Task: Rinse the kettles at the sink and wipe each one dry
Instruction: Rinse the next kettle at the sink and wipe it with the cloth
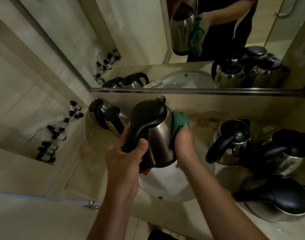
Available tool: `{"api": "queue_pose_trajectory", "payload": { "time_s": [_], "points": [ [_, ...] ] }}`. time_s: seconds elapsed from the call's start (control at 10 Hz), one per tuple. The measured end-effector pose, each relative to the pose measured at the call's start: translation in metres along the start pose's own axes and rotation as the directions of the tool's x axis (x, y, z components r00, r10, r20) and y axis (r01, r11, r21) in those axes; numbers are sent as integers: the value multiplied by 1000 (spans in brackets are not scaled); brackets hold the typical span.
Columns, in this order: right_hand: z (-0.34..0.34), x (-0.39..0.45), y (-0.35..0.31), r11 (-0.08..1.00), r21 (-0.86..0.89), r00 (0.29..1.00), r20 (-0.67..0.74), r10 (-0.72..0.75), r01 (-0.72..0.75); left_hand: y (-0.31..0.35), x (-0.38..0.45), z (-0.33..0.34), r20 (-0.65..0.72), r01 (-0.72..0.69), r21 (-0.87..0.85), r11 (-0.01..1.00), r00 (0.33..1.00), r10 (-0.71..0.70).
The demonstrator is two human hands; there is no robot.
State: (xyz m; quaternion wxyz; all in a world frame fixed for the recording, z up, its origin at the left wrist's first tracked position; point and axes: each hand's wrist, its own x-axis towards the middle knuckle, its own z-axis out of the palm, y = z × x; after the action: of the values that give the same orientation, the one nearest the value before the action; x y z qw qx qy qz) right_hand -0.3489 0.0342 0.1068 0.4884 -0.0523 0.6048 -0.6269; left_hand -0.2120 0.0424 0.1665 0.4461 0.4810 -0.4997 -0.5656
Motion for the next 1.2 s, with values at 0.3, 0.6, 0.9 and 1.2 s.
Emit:
{"api": "queue_pose_trajectory", "payload": {
  "time_s": [0.3, 0.6, 0.9, 1.2],
  "points": [
    [-9, -36, 33, 510, -483, 684, 310, -660, 711, -3, 6, -3, 55, 71, -76, 995, 996, -67],
    [-23, 34, -20, 995, 90, 959, 273, -71, 48, -11, 10, -23, 190, 41, 121, 992, 980, -63],
    [-22, 67, -56, 1000, -12, 931, 365, 18, -15, -7, 21, -32, 354, 86, 79, 993, 929, -108],
    [-59, 44, -10, 949, -149, 915, 257, 309, -279, -34, 6, -29, 381, 237, 97, 967, 888, -256]
  ]
}}
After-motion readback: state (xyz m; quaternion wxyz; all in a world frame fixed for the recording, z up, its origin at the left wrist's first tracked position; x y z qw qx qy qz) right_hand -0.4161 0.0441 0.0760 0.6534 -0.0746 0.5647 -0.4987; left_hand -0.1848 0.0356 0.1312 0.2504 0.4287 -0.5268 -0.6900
